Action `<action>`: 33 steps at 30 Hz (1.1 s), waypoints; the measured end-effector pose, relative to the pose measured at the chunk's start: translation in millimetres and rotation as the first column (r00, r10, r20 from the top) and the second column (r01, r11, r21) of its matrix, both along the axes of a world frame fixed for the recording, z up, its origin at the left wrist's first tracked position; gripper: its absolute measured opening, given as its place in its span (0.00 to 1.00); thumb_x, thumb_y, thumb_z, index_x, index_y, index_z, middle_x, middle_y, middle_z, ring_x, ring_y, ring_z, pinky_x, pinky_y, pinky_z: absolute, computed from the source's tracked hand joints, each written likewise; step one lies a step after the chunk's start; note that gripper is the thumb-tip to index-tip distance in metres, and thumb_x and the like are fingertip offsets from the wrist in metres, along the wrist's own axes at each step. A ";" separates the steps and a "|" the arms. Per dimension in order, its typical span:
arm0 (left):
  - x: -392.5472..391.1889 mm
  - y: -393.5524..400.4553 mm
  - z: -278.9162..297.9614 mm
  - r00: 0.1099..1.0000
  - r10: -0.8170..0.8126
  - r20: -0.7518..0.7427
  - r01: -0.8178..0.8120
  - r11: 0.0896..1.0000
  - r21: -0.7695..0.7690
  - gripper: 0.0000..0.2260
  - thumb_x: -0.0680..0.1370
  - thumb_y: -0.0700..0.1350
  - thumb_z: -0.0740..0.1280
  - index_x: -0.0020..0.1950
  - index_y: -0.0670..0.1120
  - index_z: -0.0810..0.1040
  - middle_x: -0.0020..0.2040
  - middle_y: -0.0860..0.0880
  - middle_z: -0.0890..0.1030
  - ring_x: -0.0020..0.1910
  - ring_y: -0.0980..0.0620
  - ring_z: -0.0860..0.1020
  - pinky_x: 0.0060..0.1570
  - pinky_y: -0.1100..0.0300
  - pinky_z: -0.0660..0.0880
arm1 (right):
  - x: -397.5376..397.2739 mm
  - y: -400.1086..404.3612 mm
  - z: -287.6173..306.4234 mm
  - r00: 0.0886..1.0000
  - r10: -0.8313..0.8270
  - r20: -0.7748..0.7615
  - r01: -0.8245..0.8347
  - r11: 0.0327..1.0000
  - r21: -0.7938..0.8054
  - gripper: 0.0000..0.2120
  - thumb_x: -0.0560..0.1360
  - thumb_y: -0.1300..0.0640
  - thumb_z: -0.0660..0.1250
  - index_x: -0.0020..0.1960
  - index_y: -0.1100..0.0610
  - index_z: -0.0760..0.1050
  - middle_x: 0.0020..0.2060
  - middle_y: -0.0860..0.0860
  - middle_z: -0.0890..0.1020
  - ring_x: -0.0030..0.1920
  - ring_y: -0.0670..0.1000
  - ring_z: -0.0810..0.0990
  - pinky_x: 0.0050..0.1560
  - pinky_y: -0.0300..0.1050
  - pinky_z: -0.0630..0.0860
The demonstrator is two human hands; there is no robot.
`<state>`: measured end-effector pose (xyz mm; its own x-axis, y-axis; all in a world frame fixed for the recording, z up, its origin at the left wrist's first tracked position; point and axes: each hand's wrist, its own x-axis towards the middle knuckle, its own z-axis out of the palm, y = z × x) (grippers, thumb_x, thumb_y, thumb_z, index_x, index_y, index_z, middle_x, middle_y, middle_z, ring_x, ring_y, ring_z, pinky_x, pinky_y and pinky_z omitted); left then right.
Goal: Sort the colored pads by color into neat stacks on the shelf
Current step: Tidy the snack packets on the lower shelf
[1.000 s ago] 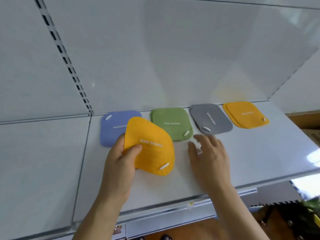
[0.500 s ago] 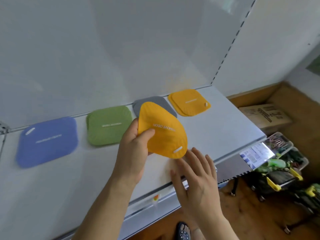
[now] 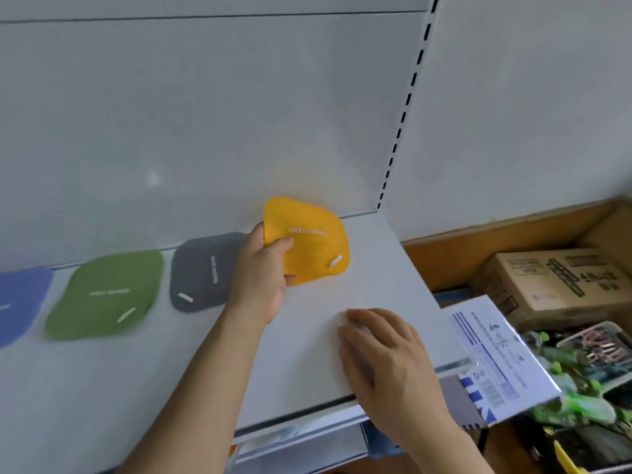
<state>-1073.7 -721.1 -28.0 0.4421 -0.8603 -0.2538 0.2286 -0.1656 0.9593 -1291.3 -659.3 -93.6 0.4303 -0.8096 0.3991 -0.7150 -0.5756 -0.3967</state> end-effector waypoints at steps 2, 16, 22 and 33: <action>-3.5 -13.1 -9.0 0.921 -0.011 0.389 -0.030 0.995 0.099 0.14 0.79 0.42 0.67 0.64 0.51 0.79 0.58 0.47 0.85 0.59 0.41 0.82 0.55 0.49 0.79 | -2.2 -4.3 -1.6 0.999 0.025 0.032 -0.024 1.000 -0.007 0.08 0.79 0.51 0.68 0.55 0.51 0.84 0.64 0.47 0.82 0.63 0.54 0.79 0.61 0.55 0.77; -6.4 11.5 -45.8 0.011 -0.141 0.990 -0.130 0.981 0.141 0.11 0.76 0.49 0.72 0.53 0.43 0.84 0.64 0.40 0.78 0.65 0.35 0.74 0.62 0.40 0.75 | 7.9 -4.3 -0.4 1.000 0.003 0.031 -0.003 1.000 0.012 0.10 0.77 0.52 0.70 0.56 0.51 0.84 0.65 0.51 0.82 0.68 0.59 0.78 0.65 0.59 0.75; -11.6 75.4 -34.2 0.054 -0.068 0.996 -0.056 0.996 0.071 0.09 0.79 0.44 0.70 0.56 0.43 0.83 0.64 0.43 0.79 0.64 0.39 0.76 0.61 0.43 0.77 | 5.2 -4.5 3.5 1.000 0.019 -0.022 -0.019 0.999 0.033 0.11 0.78 0.51 0.68 0.57 0.52 0.84 0.67 0.53 0.82 0.70 0.61 0.77 0.66 0.62 0.74; 44.3 240.5 -40.6 0.146 -0.117 0.982 -0.108 0.985 0.134 0.12 0.78 0.47 0.68 0.58 0.44 0.84 0.61 0.48 0.82 0.64 0.46 0.78 0.63 0.48 0.78 | 69.2 60.1 5.3 0.992 0.096 -0.080 -0.091 0.994 0.059 0.16 0.78 0.49 0.65 0.61 0.55 0.84 0.68 0.59 0.80 0.72 0.66 0.73 0.71 0.67 0.70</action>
